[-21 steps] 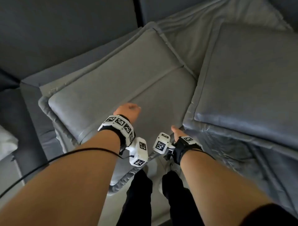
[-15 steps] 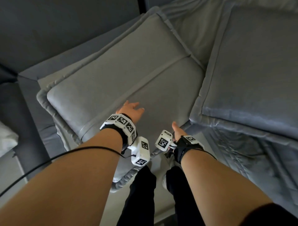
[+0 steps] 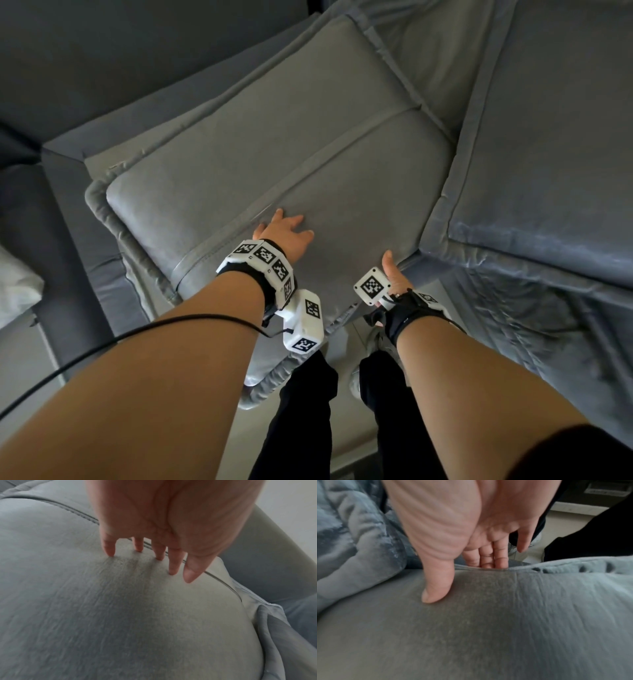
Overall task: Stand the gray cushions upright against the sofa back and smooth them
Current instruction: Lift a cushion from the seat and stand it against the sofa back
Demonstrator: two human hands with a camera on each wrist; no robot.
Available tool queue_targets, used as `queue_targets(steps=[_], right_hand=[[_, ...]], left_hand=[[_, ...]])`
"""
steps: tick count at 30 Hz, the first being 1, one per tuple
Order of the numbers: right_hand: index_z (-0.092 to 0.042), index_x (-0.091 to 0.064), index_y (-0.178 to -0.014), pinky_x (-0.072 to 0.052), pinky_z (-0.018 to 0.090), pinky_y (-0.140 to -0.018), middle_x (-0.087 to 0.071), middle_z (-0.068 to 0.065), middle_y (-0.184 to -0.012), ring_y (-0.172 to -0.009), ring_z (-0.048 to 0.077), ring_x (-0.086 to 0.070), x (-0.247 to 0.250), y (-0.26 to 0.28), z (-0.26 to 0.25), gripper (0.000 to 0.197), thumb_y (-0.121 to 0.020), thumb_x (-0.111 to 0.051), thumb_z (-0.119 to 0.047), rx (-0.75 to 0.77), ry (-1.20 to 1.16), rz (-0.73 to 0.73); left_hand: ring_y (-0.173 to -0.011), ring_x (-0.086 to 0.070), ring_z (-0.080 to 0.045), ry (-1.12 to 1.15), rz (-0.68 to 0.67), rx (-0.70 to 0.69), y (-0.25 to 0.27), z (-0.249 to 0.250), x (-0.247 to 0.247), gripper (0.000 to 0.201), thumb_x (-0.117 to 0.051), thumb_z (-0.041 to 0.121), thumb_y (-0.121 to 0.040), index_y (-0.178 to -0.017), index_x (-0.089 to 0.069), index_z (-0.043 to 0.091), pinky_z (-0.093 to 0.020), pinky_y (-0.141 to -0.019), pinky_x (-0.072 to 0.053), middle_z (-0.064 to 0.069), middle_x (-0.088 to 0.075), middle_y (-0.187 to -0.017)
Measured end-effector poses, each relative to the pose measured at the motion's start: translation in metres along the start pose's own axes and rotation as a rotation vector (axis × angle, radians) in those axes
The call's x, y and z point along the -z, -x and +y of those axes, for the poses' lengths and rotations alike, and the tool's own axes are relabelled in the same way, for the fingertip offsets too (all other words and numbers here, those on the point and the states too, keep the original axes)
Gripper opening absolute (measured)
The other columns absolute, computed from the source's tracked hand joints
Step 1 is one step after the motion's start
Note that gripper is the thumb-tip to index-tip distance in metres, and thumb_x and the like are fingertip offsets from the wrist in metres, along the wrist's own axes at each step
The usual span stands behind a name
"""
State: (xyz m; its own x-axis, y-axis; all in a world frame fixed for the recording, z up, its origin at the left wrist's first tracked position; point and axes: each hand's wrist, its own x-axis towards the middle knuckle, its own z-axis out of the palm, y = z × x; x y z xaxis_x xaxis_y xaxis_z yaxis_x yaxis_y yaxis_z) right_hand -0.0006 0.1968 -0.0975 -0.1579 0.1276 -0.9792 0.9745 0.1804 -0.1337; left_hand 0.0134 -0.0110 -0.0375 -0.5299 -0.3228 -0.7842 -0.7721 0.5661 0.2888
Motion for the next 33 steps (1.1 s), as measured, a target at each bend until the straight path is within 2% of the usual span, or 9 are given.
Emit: queue_targets(steps=[4, 10, 14, 17, 20, 22, 26, 29, 33], right_hand=[[-0.007, -0.060, -0.079, -0.054, 0.045, -0.080, -0.066, 0.008, -0.047, -0.063, 0.028, -0.062, -0.004, 0.012, -0.001, 0.069, -0.076, -0.049, -0.076, 0.010, -0.060, -0.055], [-0.008, -0.057, -0.084, -0.052, 0.029, -0.036, -0.066, 0.008, -0.047, -0.036, 0.021, -0.063, -0.018, 0.059, -0.025, 0.056, -0.087, -0.049, -0.063, 0.092, -0.036, -0.098], [-0.010, -0.057, -0.074, -0.051, 0.030, -0.053, -0.062, 0.005, -0.042, -0.045, 0.023, -0.061, -0.033, 0.086, -0.042, 0.057, -0.089, -0.044, -0.063, 0.172, 0.078, -0.075], [-0.011, -0.057, -0.078, -0.053, 0.027, -0.057, -0.062, 0.009, -0.062, -0.057, 0.024, -0.059, -0.039, 0.104, -0.058, 0.053, -0.092, -0.042, -0.059, 0.219, 0.159, -0.106], [-0.010, -0.051, -0.086, -0.039, 0.012, -0.030, -0.060, 0.006, -0.043, -0.037, 0.019, -0.060, -0.038, 0.130, -0.075, 0.042, -0.099, -0.039, -0.048, 0.290, 0.187, -0.117], [-0.013, -0.046, -0.080, -0.033, 0.010, -0.024, -0.055, -0.004, -0.031, -0.026, 0.007, -0.054, -0.043, 0.147, -0.085, 0.035, -0.101, -0.039, -0.040, 0.336, 0.157, -0.127], [-0.018, -0.047, -0.084, -0.050, 0.014, -0.047, -0.057, -0.002, -0.070, -0.063, 0.008, -0.054, -0.064, 0.168, -0.106, 0.027, -0.101, -0.038, -0.036, 0.397, 0.108, -0.209], [-0.006, -0.054, -0.085, -0.047, 0.021, -0.045, -0.065, 0.007, -0.052, -0.054, 0.019, -0.061, -0.079, 0.198, -0.131, 0.035, -0.101, -0.041, -0.035, 0.403, 0.048, -0.244], [-0.004, -0.058, -0.103, -0.051, 0.037, -0.075, -0.064, 0.014, -0.081, -0.073, 0.029, -0.061, -0.103, 0.227, -0.163, 0.042, -0.096, -0.045, -0.043, 0.447, -0.046, -0.284]], left_hand=[[-0.149, -0.004, -0.032, 0.012, 0.021, 0.009, 0.014, 0.003, 0.014, 0.060, -0.045, 0.047, -0.093, -0.149, -0.025, 0.036, -0.048, -0.121, -0.013, 0.007, -0.002, -0.162], [-0.148, -0.004, -0.035, 0.016, 0.055, 0.001, 0.043, 0.008, 0.045, 0.065, -0.047, 0.047, -0.093, -0.150, -0.022, 0.031, -0.044, -0.122, -0.009, 0.001, -0.004, -0.163], [-0.149, -0.006, -0.033, 0.031, 0.075, -0.023, 0.059, 0.008, 0.069, 0.070, -0.051, 0.047, -0.092, -0.151, -0.020, 0.028, -0.042, -0.122, -0.009, -0.002, -0.007, -0.162], [-0.149, -0.002, -0.033, 0.071, 0.099, -0.039, 0.070, 0.006, 0.086, 0.072, -0.055, 0.047, -0.090, -0.151, -0.020, 0.030, -0.047, -0.122, -0.008, 0.001, -0.008, -0.162], [-0.149, 0.001, -0.031, 0.075, 0.094, -0.066, 0.082, 0.003, 0.104, 0.078, -0.058, 0.051, -0.086, -0.151, -0.019, 0.031, -0.051, -0.121, -0.006, 0.003, -0.007, -0.162], [-0.149, 0.002, -0.030, 0.058, 0.096, -0.079, 0.090, 0.001, 0.116, 0.085, -0.061, 0.056, -0.082, -0.151, -0.018, 0.033, -0.052, -0.121, -0.004, 0.005, -0.005, -0.162], [-0.149, 0.003, -0.030, -0.006, 0.141, -0.098, 0.105, 0.002, 0.138, 0.101, -0.066, 0.065, -0.071, -0.151, -0.013, 0.035, -0.055, -0.120, -0.002, 0.007, -0.002, -0.162], [-0.149, 0.000, -0.031, -0.043, 0.212, -0.112, 0.113, 0.007, 0.162, 0.111, -0.069, 0.068, -0.064, -0.152, -0.010, 0.033, -0.056, -0.119, -0.005, 0.005, -0.004, -0.162], [-0.148, -0.012, -0.030, -0.065, 0.292, -0.174, 0.119, 0.014, 0.199, 0.120, -0.075, 0.068, -0.056, -0.151, -0.012, 0.029, -0.055, -0.118, -0.014, 0.002, -0.016, -0.160]])
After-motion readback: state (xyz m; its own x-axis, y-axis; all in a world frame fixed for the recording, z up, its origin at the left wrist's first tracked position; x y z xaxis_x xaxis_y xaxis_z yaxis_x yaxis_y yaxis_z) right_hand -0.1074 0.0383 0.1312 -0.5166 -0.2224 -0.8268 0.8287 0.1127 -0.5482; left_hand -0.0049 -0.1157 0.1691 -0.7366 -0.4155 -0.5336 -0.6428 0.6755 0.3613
